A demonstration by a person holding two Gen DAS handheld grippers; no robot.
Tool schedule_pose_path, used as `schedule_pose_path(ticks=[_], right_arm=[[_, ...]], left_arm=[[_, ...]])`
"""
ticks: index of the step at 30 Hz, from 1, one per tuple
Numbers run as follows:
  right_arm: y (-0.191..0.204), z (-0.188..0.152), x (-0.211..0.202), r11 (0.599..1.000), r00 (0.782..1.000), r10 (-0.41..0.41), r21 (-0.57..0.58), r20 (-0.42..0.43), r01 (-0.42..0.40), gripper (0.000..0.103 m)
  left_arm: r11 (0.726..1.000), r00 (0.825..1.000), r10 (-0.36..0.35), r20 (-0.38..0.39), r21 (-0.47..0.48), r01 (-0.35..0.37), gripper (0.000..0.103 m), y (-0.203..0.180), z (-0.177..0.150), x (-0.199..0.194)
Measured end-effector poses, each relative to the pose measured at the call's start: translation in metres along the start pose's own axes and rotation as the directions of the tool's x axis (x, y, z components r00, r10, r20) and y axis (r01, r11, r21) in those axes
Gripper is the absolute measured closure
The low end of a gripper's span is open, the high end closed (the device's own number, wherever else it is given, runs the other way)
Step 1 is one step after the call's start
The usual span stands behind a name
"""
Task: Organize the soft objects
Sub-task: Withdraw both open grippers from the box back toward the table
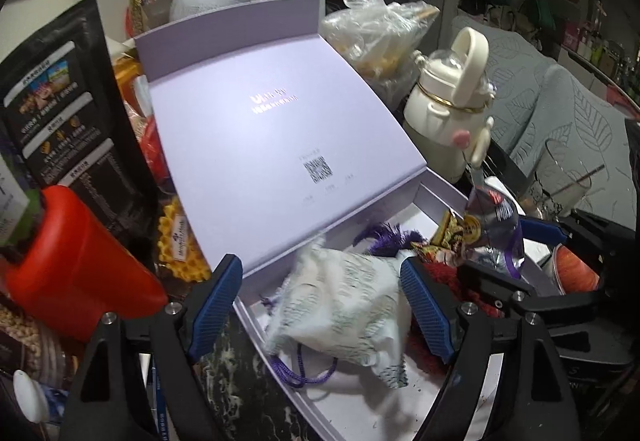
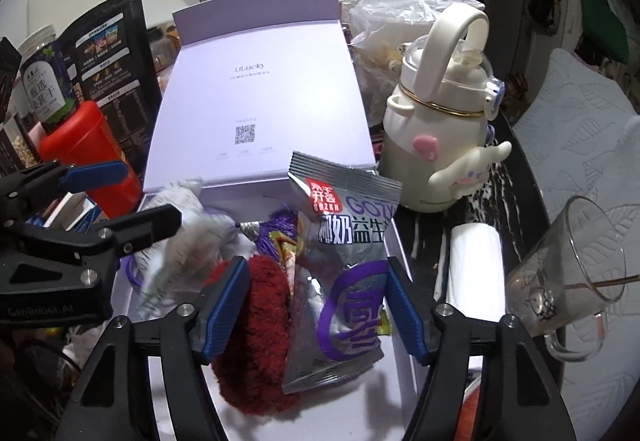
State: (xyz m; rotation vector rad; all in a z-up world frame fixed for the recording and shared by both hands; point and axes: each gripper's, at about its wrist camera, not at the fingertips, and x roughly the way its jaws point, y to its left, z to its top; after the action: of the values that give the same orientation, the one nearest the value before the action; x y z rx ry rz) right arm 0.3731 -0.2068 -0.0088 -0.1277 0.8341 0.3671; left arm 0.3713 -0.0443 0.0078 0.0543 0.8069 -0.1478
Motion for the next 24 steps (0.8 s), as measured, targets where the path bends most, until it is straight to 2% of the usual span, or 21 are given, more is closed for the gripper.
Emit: schedule_pose_path(ticks=[10, 19, 24], right_arm=[[0.004, 0.015, -0.017, 0.999, 0.999, -0.035, -0.007, 0.036, 0.035, 0.034], [0.022, 0.029, -0.061, 0.997, 0.991, -0.057, -0.040, 0.117, 0.062, 0.034], [0.034, 0.035, -0.097, 0.996, 0.980, -0.068, -0.048, 0.188, 0.078, 0.034]], left_arm=[[0.999, 0.998, 0.006, 0.056, -0.040, -0.004, 0.021, 0.013, 0.015, -0.022], [0.999, 0.988, 0.021, 0.153, -0.037, -0.015, 0.021, 0.018, 0.022, -0.074], [0.999, 0.977, 0.020, 0.213, -0.033, -0.013, 0.021, 0.018, 0.024, -0.111]])
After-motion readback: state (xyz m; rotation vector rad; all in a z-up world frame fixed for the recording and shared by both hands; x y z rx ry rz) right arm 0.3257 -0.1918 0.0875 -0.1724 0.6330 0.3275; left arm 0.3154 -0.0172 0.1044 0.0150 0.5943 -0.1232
